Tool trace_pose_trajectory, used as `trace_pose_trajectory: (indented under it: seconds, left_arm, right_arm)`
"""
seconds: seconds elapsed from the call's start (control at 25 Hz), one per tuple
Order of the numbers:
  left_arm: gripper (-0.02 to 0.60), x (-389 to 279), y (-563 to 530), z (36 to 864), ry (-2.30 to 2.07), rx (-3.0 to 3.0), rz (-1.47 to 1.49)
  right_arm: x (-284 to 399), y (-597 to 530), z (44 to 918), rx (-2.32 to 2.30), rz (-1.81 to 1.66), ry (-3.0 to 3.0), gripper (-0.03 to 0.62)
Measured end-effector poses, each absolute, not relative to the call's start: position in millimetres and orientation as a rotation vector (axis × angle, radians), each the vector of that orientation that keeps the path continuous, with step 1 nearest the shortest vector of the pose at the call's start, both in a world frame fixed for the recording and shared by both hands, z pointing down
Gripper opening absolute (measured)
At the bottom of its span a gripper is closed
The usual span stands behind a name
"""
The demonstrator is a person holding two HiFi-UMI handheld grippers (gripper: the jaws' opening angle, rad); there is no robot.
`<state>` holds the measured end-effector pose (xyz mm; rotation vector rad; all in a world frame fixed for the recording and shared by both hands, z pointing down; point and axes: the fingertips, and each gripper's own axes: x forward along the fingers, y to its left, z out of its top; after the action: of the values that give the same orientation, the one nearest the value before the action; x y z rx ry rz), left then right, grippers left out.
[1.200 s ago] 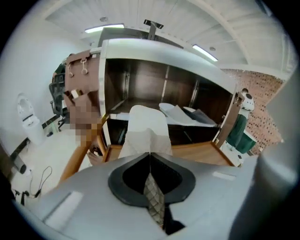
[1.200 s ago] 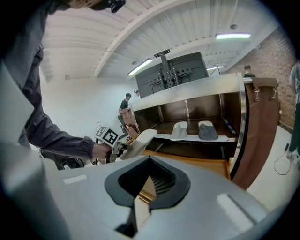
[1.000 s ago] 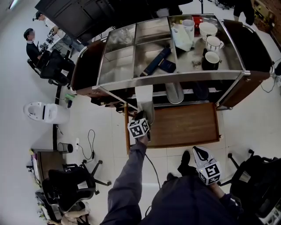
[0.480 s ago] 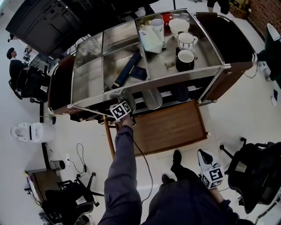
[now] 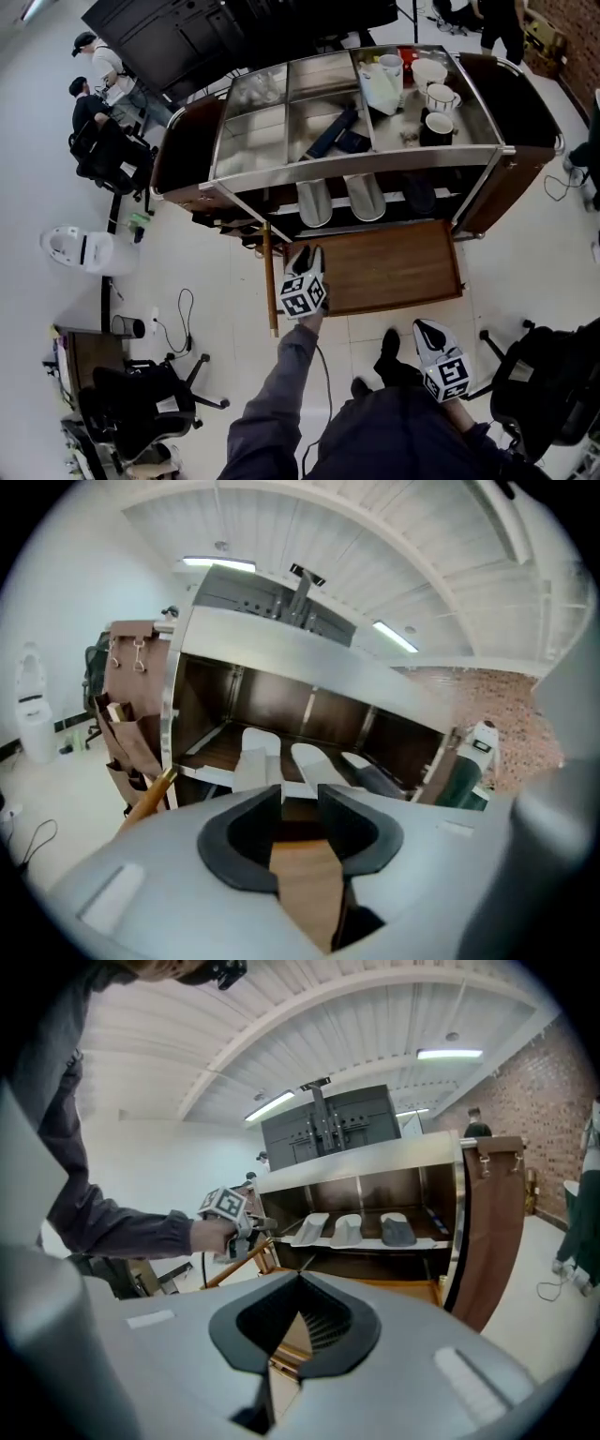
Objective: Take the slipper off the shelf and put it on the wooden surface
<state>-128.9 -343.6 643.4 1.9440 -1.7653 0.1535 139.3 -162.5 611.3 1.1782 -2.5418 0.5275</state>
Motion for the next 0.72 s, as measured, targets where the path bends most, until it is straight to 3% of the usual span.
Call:
trace_pose_trajectory:
  seconds: [0.36,0.72]
  left_arm:
    - [0.144,-25,-26,625,-1.545,1.997,0.13]
    - [0.143,-68,85,598,-1.553,2.055,0.133]
  right_arm:
    - [61,-50,604,0.982,0.408,-2.589,0.002]
    - [21,63,593,0.889,0.322,-2.597,0.002]
